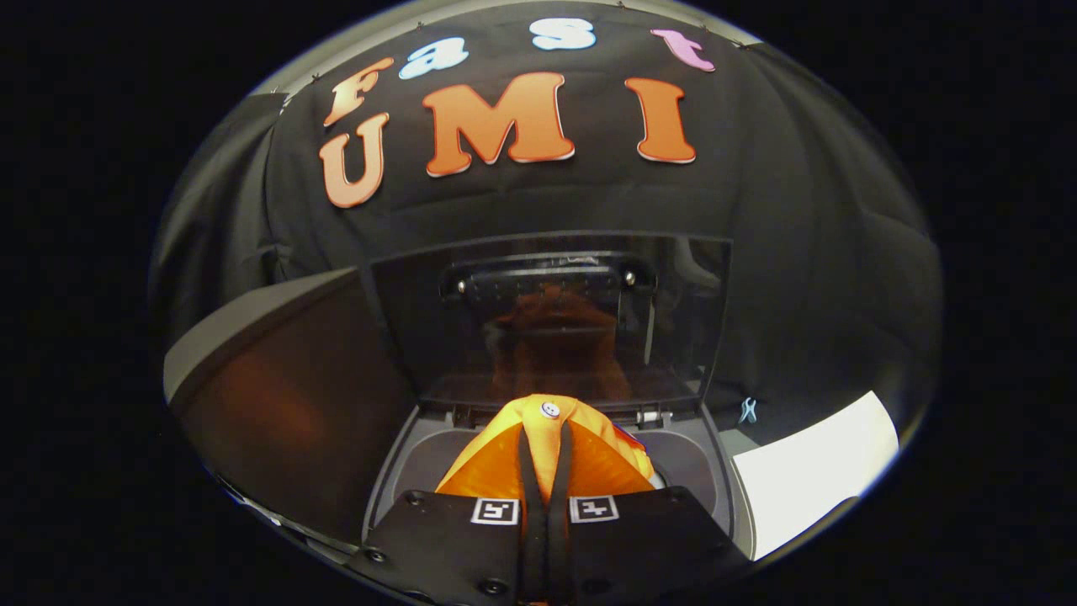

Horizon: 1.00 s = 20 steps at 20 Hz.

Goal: Put the clothes into the washing machine and then close the washing machine lid.

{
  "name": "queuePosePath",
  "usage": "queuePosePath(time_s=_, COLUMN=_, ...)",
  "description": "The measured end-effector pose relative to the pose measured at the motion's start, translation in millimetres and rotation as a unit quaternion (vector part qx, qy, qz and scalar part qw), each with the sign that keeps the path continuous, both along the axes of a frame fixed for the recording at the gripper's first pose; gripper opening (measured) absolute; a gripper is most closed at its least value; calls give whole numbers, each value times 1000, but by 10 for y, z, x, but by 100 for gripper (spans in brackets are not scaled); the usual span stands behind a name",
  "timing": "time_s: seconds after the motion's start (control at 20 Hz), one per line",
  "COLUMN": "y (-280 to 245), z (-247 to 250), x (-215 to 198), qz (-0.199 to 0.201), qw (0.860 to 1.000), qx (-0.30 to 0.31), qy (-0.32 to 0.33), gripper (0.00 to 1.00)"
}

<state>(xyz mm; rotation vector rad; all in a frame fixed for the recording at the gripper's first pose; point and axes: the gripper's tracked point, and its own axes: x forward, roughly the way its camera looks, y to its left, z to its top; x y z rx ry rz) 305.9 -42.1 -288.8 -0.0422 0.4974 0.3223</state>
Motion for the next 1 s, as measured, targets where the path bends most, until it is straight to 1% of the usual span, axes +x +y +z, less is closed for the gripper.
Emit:
queuePosePath(time_s=0.2, y=124, z=-466, x=167, qz=-26, qw=998, qx=28, qy=49, gripper=8)
queuePosePath(time_s=0.35, y=199, z=-689, x=218, qz=-42, qw=996, qx=35, qy=72, gripper=8)
queuePosePath(time_s=0.55, y=170, z=-705, x=263, qz=-53, qw=996, qx=17, qy=64, gripper=8)
queuePosePath(time_s=0.65, y=165, z=-737, x=283, qz=-59, qw=996, qx=19, qy=66, gripper=13)
queuePosePath(time_s=0.75, y=84, z=-866, x=256, qz=-72, qw=994, qx=11, qy=86, gripper=50)
queuePosePath(time_s=0.85, y=73, z=-923, x=208, qz=-79, qw=992, qx=17, qy=97, gripper=86)
queuePosePath(time_s=1.0, y=12, z=-897, x=131, qz=-86, qw=992, qx=16, qy=93, gripper=100)
